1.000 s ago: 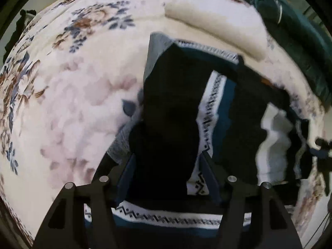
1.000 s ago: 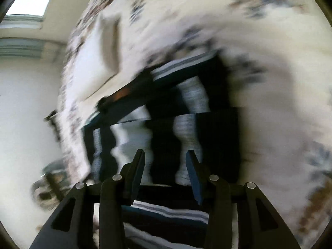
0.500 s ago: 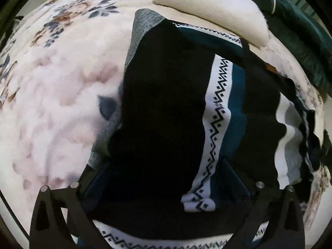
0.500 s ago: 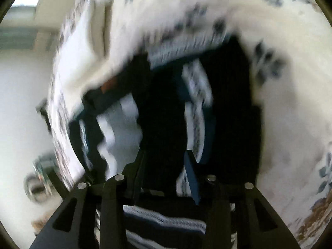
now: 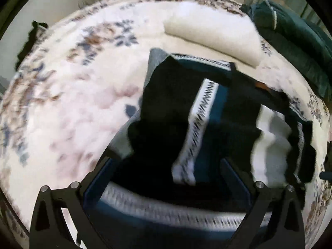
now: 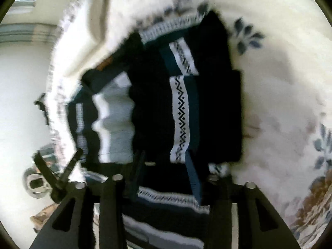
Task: Fold small clothes
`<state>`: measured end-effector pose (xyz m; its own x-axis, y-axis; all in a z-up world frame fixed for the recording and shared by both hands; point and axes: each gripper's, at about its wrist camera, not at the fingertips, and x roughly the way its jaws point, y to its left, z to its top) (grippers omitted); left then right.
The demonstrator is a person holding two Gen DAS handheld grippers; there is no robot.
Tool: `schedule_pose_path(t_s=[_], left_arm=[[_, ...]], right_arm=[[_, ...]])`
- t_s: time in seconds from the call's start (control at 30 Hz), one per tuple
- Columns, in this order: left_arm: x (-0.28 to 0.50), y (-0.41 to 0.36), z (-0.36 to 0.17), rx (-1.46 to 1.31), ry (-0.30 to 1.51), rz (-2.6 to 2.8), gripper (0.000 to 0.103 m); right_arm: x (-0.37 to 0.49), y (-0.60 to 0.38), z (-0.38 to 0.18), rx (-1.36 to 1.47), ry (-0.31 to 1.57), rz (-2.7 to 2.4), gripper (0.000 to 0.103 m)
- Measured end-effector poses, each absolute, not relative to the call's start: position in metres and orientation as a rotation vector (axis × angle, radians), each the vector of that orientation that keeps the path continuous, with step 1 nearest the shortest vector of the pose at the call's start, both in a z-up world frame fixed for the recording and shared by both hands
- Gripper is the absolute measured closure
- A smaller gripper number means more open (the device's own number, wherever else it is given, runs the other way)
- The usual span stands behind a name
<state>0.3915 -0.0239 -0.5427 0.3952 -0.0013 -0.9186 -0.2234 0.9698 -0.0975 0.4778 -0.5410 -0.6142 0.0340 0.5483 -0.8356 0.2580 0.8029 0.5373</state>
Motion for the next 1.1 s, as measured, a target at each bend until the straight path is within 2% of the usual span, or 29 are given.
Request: schedule_pose_path(t_s=[0.1,0.27,0.5,0.67,0.7,0.73,0.77,0.8,0.83,0.87,1.1], left_arm=[[0.346,-0.054,-0.514,-0.173,1.173,0.148,0.0],[0.27,-0.139,-0.508,-0.133,1.277,0.064,0.0],[0.151,-0.312,-0.561,-0.039,1.544,-0.094,0.0],[0.113,-0.38,-0.609,0.038,1.671,-0.085,0.001],[0.108,-0.389,-0.619,0.111,1.66,-0.062,0.005],[0.106,-0.392,-0.621,0.149,1.635,-0.041,0.022],[0.106,-0.391,-0.618,0.148,1.604,-0.024,0.044],[0.106,-0.388,-0.614,0.131,1.585,-0.007,0.06],[0.106,-0.383,-0.607,0.11,1.567,0.004,0.094],[0.106,-0.378,-0.6,0.085,1.553,0.012,0.098],[0.106,-0.335,-0.54,0.012,1.456,0.021,0.099]], right_arm=[[0.457,-0.573,-0.6,0.711,1.561,0.237,0.052],[0.419,-0.63,-0.594,0.735,1.598,0.185,0.052],[0.399,-0.701,-0.6,0.658,1.653,0.178,0.051],[0.414,-0.72,-0.61,0.6,1.658,0.174,0.052],[0.42,-0.724,-0.614,0.599,1.657,0.184,0.052],[0.424,-0.722,-0.617,0.602,1.655,0.188,0.051],[0.431,-0.723,-0.621,0.608,1.653,0.196,0.051],[0.441,-0.723,-0.628,0.622,1.646,0.205,0.052],[0.449,-0.721,-0.632,0.639,1.637,0.215,0.051],[0.46,-0.719,-0.638,0.667,1.625,0.238,0.051],[0.568,-0.674,-0.689,0.853,1.564,0.391,0.051]])
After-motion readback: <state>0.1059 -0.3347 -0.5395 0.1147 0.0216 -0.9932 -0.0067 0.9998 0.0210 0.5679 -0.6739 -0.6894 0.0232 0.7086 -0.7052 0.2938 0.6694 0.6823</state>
